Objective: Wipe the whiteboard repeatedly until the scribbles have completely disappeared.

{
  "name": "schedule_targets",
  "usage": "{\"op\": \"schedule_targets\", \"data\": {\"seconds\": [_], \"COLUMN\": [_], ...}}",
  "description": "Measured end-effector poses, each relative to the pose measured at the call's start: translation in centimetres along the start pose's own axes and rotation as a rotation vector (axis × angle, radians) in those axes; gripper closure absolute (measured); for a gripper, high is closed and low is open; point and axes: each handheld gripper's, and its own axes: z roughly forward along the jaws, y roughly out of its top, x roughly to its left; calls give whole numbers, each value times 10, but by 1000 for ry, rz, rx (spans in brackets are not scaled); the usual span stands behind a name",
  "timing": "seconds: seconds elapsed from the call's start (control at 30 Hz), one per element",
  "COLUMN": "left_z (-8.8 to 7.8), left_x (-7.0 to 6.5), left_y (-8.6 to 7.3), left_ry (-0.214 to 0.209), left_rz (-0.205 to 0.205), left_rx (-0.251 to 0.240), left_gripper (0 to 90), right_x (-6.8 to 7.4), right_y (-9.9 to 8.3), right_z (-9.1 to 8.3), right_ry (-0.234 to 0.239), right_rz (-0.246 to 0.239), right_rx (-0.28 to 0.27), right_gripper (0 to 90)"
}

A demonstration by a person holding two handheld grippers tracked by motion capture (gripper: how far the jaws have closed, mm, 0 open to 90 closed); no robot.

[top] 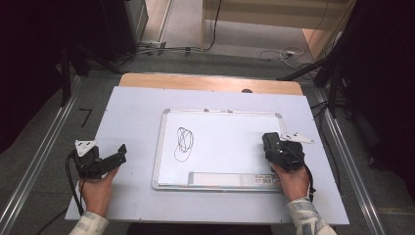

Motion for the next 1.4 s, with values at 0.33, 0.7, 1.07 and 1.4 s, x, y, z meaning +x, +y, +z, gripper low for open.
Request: {"op": "schedule_targets", "data": {"seconds": [0.33,0.7,1.07,1.4], "left_z": [0,0,0,-2], "left_x": [-1,-1,-3,-3], "left_y": [0,0,1,2], "left_ry": [-1,-4,-19,-37], "left_rz": [2,5,9,19], "left_rx": [2,-2,-1,-9], "left_gripper": [60,60,65,65], "right_x": [11,34,67,106], "right_y": [2,9,17,22], "right_z": [-3,-2,6,22], "right_ry": [35,87,140,187], "right_rz": [-13,-53,-94,-131], "right_rx": [-11,-13,-8,7], "right_gripper": [375,375,374,375]}}
